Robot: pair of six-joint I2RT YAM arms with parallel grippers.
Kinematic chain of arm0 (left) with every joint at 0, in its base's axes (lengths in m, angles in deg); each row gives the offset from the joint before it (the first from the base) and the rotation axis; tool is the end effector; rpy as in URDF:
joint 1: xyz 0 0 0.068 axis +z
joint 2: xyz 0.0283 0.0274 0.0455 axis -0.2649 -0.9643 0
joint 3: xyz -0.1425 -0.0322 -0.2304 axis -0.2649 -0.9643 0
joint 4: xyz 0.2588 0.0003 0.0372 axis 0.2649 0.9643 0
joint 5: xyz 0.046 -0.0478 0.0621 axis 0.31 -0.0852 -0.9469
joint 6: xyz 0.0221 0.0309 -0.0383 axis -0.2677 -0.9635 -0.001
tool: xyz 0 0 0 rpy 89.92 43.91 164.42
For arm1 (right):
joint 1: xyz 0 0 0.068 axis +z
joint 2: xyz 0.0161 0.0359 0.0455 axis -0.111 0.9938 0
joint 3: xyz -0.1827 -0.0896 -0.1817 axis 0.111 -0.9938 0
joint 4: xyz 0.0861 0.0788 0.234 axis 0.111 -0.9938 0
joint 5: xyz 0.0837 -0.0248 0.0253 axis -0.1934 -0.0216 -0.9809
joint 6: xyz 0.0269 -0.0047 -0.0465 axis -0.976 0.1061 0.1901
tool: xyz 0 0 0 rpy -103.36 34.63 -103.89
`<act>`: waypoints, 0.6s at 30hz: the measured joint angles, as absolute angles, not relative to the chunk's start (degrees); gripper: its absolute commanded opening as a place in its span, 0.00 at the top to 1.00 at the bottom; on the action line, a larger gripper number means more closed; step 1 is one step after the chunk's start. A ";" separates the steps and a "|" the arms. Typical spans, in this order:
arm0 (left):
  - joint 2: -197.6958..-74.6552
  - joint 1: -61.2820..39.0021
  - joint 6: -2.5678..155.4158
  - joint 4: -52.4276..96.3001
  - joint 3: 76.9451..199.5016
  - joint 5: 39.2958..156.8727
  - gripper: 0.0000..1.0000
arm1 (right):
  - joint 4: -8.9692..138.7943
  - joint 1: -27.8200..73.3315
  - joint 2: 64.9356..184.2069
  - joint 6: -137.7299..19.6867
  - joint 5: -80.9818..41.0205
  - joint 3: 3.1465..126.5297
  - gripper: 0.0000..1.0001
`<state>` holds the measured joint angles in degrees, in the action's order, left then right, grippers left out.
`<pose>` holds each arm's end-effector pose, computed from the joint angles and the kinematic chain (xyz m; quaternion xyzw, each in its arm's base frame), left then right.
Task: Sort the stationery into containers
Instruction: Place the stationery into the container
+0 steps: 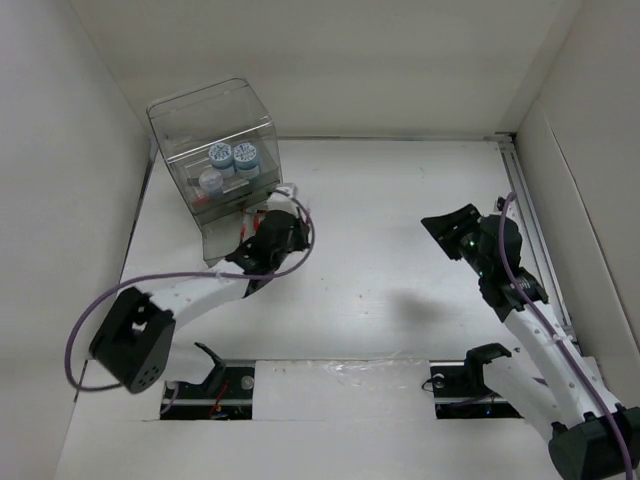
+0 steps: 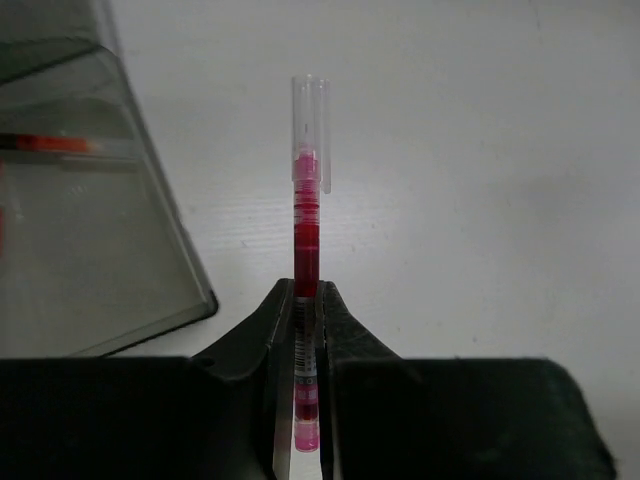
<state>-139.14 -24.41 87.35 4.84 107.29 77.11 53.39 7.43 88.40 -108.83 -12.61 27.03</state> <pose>0.2370 -0.1870 0.2385 0.0562 0.8044 -0.2257 0.5467 0.1816 0.0447 0.2931 0.2963 0.7594 0.3356 0.4722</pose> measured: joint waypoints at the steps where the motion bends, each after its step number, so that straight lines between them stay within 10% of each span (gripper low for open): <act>1: -136.32 -22.49 88.61 4.73 106.15 76.48 1.00 | 53.63 7.43 88.64 -108.89 -13.05 26.77 0.49; 12: -133.76 -7.80 94.21 7.75 105.41 75.98 0.97 | 54.52 8.02 89.77 -108.98 -15.98 26.15 0.49; 18: -141.56 -7.95 94.06 11.13 110.76 75.15 0.43 | 54.83 8.33 89.88 -109.00 -16.28 26.13 0.49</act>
